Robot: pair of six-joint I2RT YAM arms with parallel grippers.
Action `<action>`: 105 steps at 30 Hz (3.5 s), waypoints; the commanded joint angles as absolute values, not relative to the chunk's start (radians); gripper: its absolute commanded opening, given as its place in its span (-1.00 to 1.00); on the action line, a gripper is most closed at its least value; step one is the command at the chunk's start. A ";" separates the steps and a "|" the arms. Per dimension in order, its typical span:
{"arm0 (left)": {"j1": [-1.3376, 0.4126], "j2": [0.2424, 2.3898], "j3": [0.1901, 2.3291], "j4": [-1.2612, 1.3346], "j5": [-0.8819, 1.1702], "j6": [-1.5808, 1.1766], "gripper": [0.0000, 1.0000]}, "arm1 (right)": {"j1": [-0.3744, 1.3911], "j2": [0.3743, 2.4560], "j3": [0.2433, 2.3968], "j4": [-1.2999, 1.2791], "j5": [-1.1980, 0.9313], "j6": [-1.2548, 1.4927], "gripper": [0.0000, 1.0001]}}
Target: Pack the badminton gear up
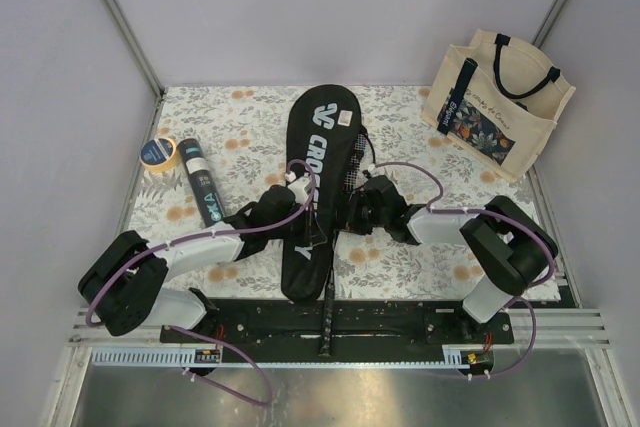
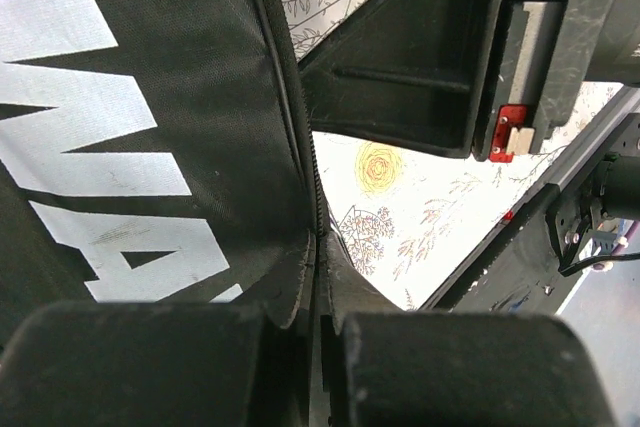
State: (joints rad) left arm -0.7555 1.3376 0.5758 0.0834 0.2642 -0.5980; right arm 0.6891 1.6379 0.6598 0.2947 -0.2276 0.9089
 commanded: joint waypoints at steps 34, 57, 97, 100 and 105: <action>-0.799 1.152 0.424 0.340 0.459 -0.814 -1.00 | 0.601 1.779 0.787 0.624 -0.106 1.032 -1.00; -0.856 1.098 0.290 0.494 0.324 -0.980 -1.00 | 0.607 1.942 0.842 0.627 0.166 1.315 -1.00; -0.884 0.877 0.483 -0.432 -0.145 -0.664 0.04 | 0.607 1.967 0.896 0.686 0.092 1.411 -1.00; -0.884 0.902 0.497 -0.420 -0.170 -0.653 0.05 | 0.607 1.970 0.894 0.690 0.083 1.417 -1.00; -0.890 0.966 0.540 -0.423 -0.219 -0.617 0.06 | 0.607 1.973 0.888 0.704 0.081 1.440 -1.00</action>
State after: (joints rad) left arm -0.8810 0.9298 0.4793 -0.4259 -0.1379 -0.6697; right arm 0.6136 1.9732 0.8566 0.6159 0.0853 1.3918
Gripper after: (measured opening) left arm 0.526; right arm 0.152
